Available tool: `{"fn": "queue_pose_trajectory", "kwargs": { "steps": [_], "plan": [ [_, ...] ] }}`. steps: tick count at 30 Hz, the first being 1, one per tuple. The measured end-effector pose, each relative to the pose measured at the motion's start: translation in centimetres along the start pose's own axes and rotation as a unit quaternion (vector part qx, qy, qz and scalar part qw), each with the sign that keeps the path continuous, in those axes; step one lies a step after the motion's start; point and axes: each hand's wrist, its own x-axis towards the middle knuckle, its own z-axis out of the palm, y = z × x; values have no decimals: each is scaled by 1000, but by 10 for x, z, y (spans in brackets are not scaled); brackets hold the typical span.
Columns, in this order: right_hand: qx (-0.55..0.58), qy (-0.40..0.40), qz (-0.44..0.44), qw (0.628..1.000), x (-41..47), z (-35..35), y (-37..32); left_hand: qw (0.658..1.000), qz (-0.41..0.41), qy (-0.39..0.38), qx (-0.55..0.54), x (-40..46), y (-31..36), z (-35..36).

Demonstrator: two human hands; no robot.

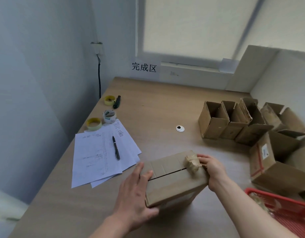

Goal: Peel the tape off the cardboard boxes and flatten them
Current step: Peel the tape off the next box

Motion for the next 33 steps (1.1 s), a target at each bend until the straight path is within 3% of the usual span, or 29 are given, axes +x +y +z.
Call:
{"fn": "queue_pose_trajectory", "kwargs": {
  "steps": [3, 5, 6, 8, 10, 11, 12, 13, 15, 16, 18, 24, 25, 27, 30, 33],
  "plan": [
    [25, 103, -113, 988, -9, 1, 6, 1000, -2, -4, -4, 0, 0, 0],
    [-83, 83, -267, 957, -30, 3, 12, 1000, -2, -5, -11, -1, -1, 0],
    [-188, 54, -332, 923, -39, 4, 17, 1000, 0, -6, -10, -1, -2, 0],
    [-385, 46, -422, 820, -45, 6, 29, 1000, 2, -9, -10, -1, -4, -1],
    [-456, 69, -459, 759, -40, 9, 26, 1000, 6, -6, -8, -1, -4, 0],
    [-469, 84, -461, 749, -32, 6, 23, 1000, 8, -7, -4, -1, -3, 0],
    [-472, 96, -445, 755, -22, -1, 19, 1000, 9, -10, 1, -1, -2, -1],
    [-429, 100, -398, 805, -11, -8, 11, 1000, 8, -13, 3, -2, -2, -1],
    [-195, 84, -199, 957, 2, -17, 0, 1000, 3, -10, 6, -1, -5, -4],
    [-115, 58, -96, 987, 8, -21, 3, 1000, 1, -12, 7, -1, -5, -5],
    [-55, 29, 13, 998, 16, -25, 16, 1000, 4, -9, -2, 1, -2, -7],
    [49, 12, 99, 994, 16, -28, 21, 1000, -1, 2, -12, 1, -1, -7],
    [23, 21, 78, 996, 14, -29, 18, 1000, -1, -3, -1, 1, 0, -10],
    [-96, 70, -64, 991, 10, -31, 11, 999, 3, -26, 42, 6, 6, -20],
    [-272, 107, -330, 898, -3, -32, 3, 989, 5, -91, 113, 27, 25, -35],
    [-357, 99, -438, 819, -11, -27, 3, 983, 22, -142, 115, 52, 49, -30]
  ]
}}
